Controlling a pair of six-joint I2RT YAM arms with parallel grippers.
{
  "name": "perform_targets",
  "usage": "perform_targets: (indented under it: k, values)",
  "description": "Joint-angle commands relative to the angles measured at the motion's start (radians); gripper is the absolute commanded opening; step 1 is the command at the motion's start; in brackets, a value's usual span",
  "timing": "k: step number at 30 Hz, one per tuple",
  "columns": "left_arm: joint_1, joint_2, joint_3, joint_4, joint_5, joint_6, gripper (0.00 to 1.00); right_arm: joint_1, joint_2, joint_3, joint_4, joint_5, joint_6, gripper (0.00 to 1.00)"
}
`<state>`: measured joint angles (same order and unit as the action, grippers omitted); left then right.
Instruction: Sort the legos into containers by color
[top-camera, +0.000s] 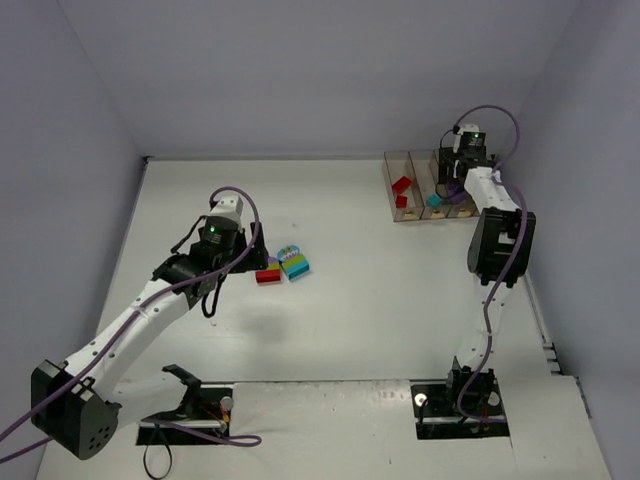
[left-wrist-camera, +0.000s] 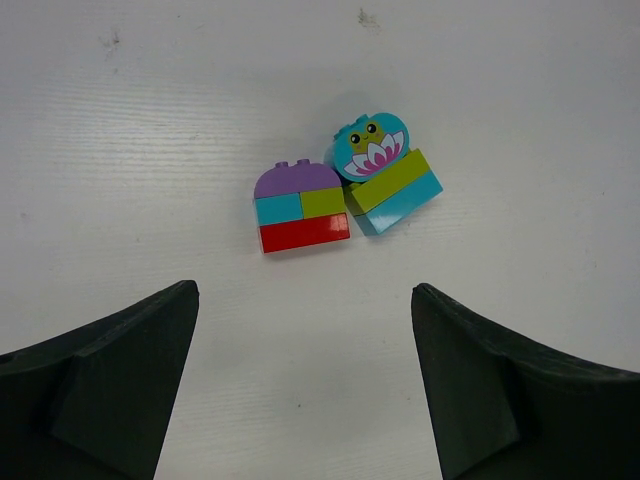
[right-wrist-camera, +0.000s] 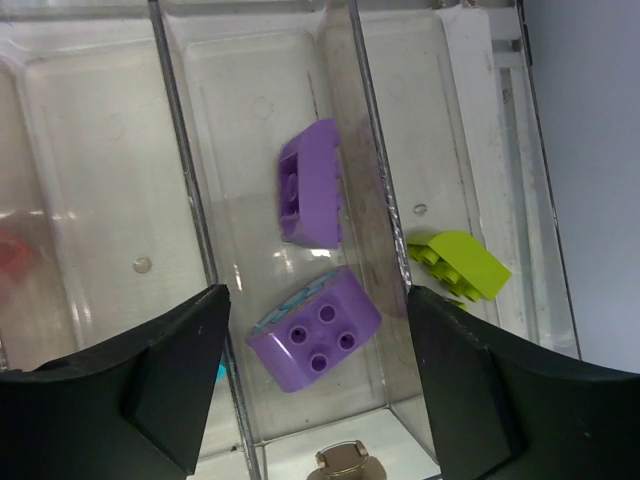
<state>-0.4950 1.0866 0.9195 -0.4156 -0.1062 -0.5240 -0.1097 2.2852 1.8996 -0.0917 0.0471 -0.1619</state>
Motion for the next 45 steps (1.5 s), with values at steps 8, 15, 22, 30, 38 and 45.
perform_targets:
  k: [8, 15, 22, 30, 38, 45]
  values:
    - [0.007, 0.096, 0.094, -0.035, -0.070, -0.031, 0.82, 0.039, -0.236, -0.034, 0.021, -0.125, 0.068, 0.70]
    - [-0.002, 0.254, 0.176, -0.110, -0.101, -0.082, 0.85, 0.168, -0.430, -0.207, 0.044, -0.135, 0.143, 0.70]
    - [-0.016, 0.436, 0.235, -0.134, -0.128, -0.166, 0.85, 0.251, -0.588, -0.433, 0.058, -0.164, 0.222, 0.71]
    - [-0.027, 0.533, 0.254, -0.084, -0.113, -0.206, 0.85, 0.252, -0.745, -0.600, 0.112, -0.210, 0.289, 0.71]
    - [-0.039, 0.579, 0.268, -0.078, -0.092, -0.211, 0.85, 0.254, -0.817, -0.655, 0.115, -0.220, 0.306, 0.71]
    - [-0.042, 0.610, 0.246, -0.072, -0.084, -0.223, 0.79, 0.254, -0.836, -0.685, 0.121, -0.225, 0.315, 0.71]
